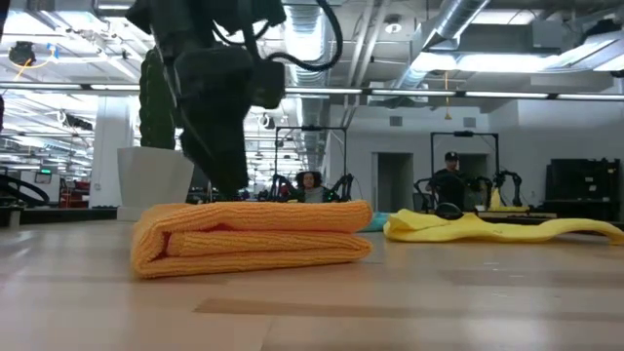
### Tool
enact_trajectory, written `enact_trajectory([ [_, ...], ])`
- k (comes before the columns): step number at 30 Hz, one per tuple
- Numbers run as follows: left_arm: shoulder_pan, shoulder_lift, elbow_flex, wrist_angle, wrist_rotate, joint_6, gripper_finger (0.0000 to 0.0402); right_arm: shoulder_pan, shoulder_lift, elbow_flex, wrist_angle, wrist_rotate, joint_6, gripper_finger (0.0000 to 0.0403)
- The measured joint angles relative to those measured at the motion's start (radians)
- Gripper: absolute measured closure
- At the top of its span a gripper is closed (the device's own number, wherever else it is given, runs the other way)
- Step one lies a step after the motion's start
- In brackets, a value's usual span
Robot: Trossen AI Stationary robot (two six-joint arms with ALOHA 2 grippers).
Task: Fold microfiber towels
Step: Put the orange microfiber towel into the transparent bin
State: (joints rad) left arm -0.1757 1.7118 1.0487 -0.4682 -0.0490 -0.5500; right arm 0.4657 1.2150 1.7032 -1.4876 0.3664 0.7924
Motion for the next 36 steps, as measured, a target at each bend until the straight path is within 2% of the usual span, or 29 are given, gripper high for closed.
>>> enact_trajectory([
  [4,0.011,0.064,0.001,0.016,-0.015,0.028,0.0091,0.027,0.001,-0.049,0.009,-0.001,0.024,0.0095],
  [10,0.023,0.163,0.008,0.044,0.049,0.060,0.0091,0.053,0.003,-0.073,0.019,-0.001,0.048,0.0095],
  [15,0.019,0.186,0.014,0.012,0.040,0.071,0.0103,0.052,0.002,-0.073,0.032,-0.001,0.049,0.0095],
  [19,0.018,0.187,0.014,-0.001,0.027,0.045,0.0167,0.052,0.001,-0.073,0.031,-0.001,0.048,0.0095],
  [27,0.020,0.183,0.010,0.032,0.092,0.012,0.0371,0.052,0.001,-0.073,0.025,-0.001,0.047,0.0095],
  [29,0.027,0.172,0.021,0.012,0.105,-0.005,0.0388,0.052,0.001,-0.073,0.022,-0.001,0.045,0.0097],
  [36,0.030,0.036,0.102,-0.145,0.116,-0.043,0.0397,0.052,0.001,-0.073,0.019,-0.001,0.015,0.0116],
])
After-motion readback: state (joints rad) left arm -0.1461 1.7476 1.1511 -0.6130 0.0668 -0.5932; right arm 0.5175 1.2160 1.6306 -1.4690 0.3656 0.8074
